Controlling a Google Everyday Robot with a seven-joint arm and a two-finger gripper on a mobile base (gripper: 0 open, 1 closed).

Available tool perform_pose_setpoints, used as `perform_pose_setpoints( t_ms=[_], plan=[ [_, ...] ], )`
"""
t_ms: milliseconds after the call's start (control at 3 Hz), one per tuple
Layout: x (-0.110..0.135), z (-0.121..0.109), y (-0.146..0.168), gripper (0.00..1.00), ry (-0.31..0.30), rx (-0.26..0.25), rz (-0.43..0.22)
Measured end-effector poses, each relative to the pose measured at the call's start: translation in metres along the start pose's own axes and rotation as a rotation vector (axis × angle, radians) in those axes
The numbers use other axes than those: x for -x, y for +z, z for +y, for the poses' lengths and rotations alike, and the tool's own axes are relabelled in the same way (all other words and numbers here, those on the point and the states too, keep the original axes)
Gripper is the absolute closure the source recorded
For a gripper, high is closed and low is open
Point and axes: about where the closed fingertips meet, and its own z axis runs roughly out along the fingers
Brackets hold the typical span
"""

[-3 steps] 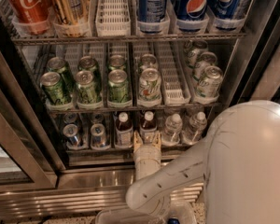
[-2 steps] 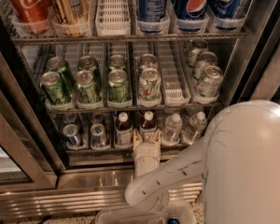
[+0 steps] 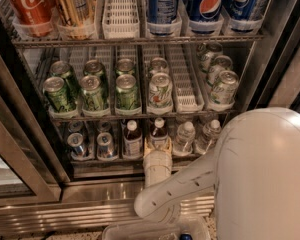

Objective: Pick blue plastic bottle from bottom shelf of fridge

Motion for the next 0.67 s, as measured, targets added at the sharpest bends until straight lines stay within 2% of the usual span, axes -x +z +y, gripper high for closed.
perform_pose_setpoints(
  t_ms=[333,667],
  plan=[
    [0.000,0.000,0.000,0.98,0.001,-0.001,-0.001],
    [0.011,-0.002,-0.008,1.00,0.043,-0.011,-0.012]
  ],
)
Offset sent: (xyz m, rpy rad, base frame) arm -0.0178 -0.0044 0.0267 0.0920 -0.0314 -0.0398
